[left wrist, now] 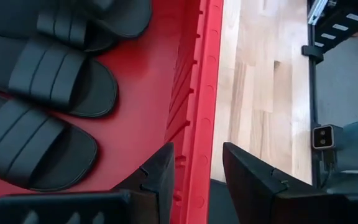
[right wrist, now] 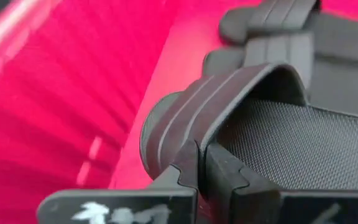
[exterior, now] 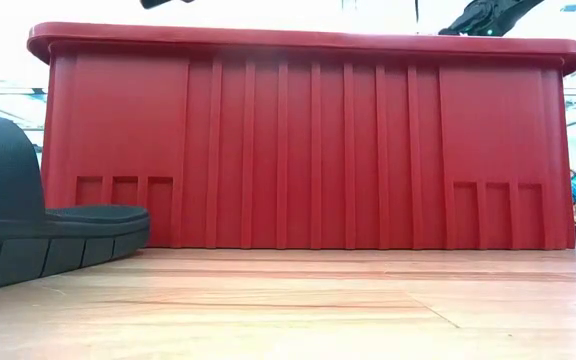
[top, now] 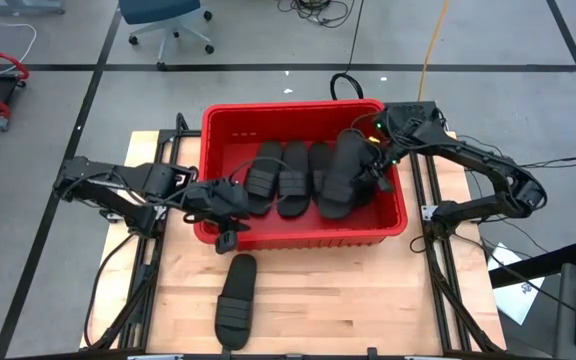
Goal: Pick and place slides into bin
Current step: Put the black slide into the red bin
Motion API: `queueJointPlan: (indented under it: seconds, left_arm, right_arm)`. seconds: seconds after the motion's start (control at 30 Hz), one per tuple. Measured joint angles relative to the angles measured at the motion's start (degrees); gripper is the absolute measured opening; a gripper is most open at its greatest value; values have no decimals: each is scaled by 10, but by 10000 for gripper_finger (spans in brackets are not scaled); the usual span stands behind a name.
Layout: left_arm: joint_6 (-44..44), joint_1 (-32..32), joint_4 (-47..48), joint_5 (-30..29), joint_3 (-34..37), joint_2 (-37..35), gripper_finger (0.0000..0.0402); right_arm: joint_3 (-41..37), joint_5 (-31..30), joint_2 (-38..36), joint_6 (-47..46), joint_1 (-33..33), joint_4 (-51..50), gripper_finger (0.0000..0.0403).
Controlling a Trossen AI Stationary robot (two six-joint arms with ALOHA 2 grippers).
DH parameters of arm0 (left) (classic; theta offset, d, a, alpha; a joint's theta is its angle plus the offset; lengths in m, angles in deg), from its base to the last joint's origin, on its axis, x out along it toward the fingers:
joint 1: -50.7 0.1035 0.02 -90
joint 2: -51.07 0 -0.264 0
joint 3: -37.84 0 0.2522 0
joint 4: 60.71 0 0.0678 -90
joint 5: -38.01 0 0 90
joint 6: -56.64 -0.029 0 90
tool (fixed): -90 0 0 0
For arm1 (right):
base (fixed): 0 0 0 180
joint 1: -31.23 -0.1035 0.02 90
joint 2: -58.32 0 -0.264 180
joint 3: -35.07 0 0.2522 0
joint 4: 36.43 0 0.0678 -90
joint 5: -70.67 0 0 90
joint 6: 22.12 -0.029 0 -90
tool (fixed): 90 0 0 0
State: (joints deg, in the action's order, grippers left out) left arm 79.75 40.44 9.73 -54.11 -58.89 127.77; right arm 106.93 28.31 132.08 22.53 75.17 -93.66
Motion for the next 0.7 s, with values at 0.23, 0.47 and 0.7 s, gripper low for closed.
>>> queueJointPlan:
  seconds: [0.23,0.47,0.7]
  left_arm:
    - [-1,16,0,11,0,0,131]
    - [-1,30,0,21,0,0,131]
    - [-1,43,0,26,0,0,131]
  right_arm:
    - [1,-103,0,107,0,-91,0]
    - [8,-83,-2,151,1,-86,0]
    - [51,-81,-1,170,-27,-67,0]
